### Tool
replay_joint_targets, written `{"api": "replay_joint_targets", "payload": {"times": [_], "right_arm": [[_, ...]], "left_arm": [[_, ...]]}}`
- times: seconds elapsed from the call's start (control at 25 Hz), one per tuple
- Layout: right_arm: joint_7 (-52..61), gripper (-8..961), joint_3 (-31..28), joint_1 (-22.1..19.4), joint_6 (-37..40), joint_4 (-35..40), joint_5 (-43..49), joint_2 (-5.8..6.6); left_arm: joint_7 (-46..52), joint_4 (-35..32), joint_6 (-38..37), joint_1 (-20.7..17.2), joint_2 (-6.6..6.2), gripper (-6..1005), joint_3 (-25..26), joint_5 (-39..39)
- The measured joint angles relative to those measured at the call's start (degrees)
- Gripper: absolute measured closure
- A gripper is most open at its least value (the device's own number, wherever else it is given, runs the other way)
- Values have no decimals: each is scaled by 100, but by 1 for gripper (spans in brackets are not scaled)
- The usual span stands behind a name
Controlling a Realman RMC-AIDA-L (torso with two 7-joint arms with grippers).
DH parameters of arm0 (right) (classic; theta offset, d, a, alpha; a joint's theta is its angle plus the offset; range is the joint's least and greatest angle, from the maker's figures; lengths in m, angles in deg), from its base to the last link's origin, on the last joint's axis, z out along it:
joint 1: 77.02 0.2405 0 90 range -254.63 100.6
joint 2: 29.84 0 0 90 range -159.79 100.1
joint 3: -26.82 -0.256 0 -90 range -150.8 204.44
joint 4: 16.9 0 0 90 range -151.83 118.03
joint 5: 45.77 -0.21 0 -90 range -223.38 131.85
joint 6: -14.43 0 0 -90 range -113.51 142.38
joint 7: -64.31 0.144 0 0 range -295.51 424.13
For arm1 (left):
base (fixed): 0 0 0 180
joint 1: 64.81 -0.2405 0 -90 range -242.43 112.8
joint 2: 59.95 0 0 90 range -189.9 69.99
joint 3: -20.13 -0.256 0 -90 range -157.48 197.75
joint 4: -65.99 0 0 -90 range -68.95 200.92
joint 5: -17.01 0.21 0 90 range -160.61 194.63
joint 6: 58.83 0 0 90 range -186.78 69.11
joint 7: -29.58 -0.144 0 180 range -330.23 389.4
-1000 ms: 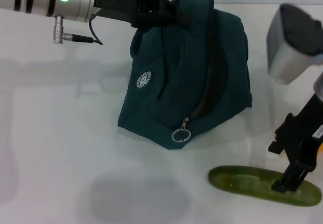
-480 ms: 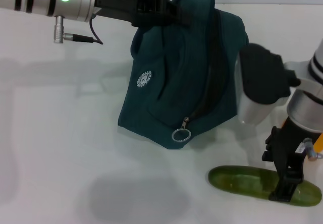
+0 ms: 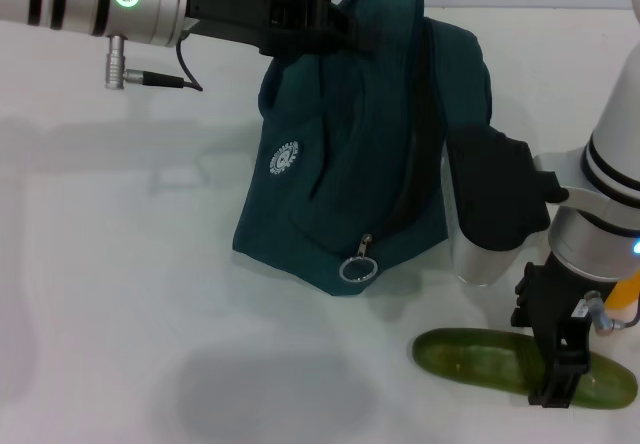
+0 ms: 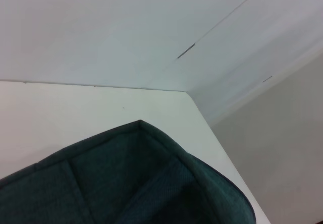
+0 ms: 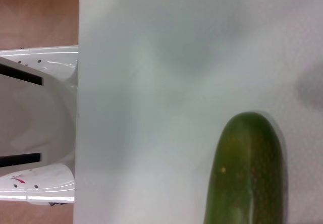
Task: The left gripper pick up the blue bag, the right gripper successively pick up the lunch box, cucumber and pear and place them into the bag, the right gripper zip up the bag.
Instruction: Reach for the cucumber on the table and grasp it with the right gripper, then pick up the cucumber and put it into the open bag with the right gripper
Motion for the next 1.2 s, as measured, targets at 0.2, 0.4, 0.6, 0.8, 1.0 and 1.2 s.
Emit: {"api": "replay_joint_targets", "payload": {"times": [0.2, 0.4, 0.6, 0.8, 1.0, 1.2], "right_arm": [[2, 198, 23, 3, -26, -8, -3, 0], [3, 216, 76, 12, -35, -64, 35, 0], [3, 368, 90, 86, -32, -307, 55, 0], [3, 406, 65, 75, -26, -315, 130, 0], [-1, 410, -75, -25, -30, -301, 183, 0], [-181, 415, -830, -202, 202, -249, 106, 23]], "left_arm": [[-5, 0, 0, -1, 0, 933, 0, 1], [-9, 0, 0, -1, 0, 933, 0, 1], [-9, -6, 0, 2, 0, 933, 0, 2], [-7, -5, 0, -5, -5, 933, 0, 1], [7, -6, 0, -4, -1, 933, -1, 1], [2, 0, 0, -8, -7, 933, -1, 1]]}}
